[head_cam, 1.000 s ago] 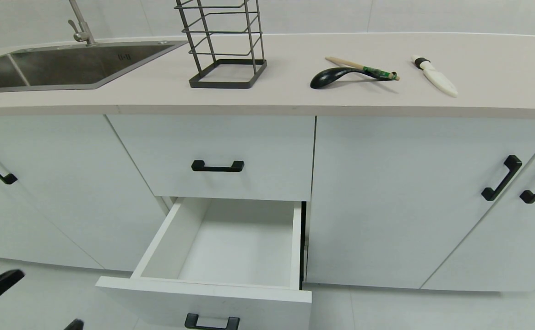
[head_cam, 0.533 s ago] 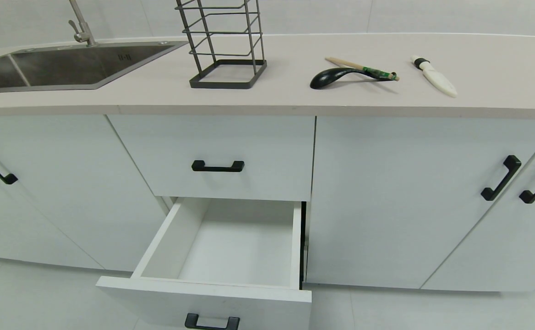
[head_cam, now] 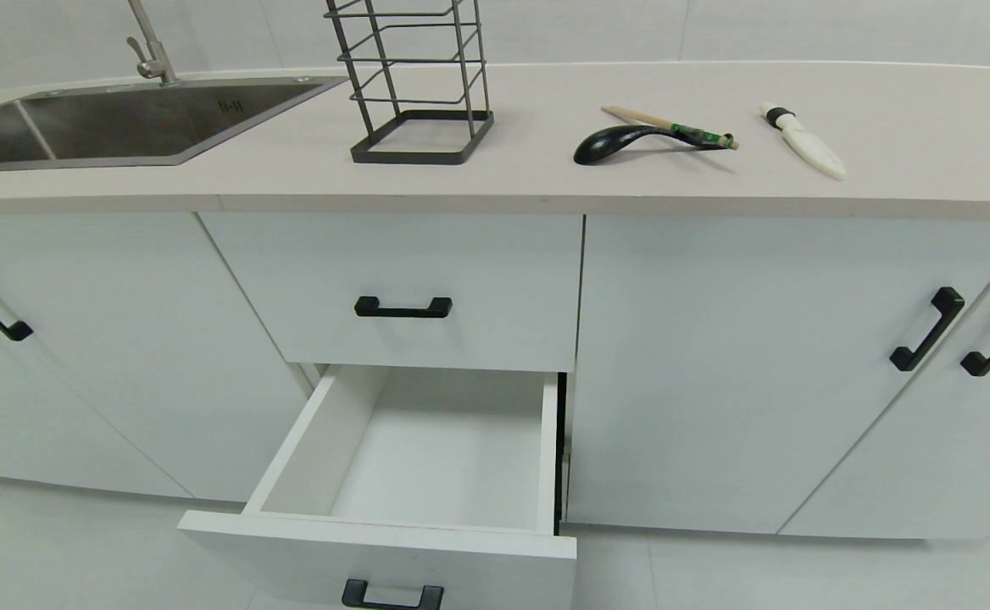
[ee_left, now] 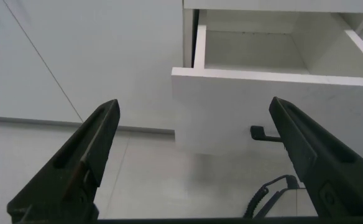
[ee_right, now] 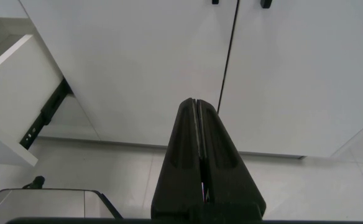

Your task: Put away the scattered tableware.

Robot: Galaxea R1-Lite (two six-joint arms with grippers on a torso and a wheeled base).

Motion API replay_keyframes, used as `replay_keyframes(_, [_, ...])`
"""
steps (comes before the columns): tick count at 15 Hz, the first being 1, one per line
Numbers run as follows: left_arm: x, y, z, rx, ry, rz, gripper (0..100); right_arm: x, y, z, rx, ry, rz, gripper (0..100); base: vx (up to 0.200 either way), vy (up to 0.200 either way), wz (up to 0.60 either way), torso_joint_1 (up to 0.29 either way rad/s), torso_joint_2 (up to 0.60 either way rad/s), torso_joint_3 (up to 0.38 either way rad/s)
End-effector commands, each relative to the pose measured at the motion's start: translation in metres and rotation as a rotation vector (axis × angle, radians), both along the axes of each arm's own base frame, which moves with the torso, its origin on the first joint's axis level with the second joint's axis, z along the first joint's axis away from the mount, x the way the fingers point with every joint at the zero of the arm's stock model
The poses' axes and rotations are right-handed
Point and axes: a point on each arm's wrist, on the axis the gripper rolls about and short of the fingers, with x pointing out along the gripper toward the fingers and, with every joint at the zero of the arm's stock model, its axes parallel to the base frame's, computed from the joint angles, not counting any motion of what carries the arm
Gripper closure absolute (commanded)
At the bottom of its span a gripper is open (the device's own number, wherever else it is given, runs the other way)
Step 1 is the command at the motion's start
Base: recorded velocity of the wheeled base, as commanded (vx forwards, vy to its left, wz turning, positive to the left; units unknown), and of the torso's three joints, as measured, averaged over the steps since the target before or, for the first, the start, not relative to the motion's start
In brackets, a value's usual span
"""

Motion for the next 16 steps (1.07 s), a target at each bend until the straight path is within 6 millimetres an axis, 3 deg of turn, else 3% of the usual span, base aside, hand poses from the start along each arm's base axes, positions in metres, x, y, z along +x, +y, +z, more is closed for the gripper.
replay_keyframes(1, [0.0001, 0.0, 0.0001, -0.001, 0.001, 0.001, 0, 0.0001, 0.0, 0.0, 0.001, 0.001, 0.0, 100, 0.0, 0.0, 0.6, -0.002, 0.0, -0.002])
replay_keyframes(5, [0.0001, 0.0, 0.0001, -0.001, 0.001, 0.001, 0, 0.0001, 0.0, 0.0, 0.003, 0.001, -0.001, 100, 0.0, 0.0, 0.15, 0.001, 0.0, 0.002])
replay_keyframes(9, [0.0001, 0.0, 0.0001, -0.006, 0.001, 0.003, 0, 0.0001, -0.0001, 0.0, 0.006, 0.001, -0.004, 100, 0.0, -0.2, 0.0, 0.004, 0.0, 0.001])
replay_keyframes(16, [0.0, 0.0001, 0.0007, -0.018, -0.003, 0.004, 0, 0.0001, -0.0001, 0.0, 0.006, 0.001, -0.004, 100, 0.0, 0.0, 0.0, 0.0, 0.0, 0.0])
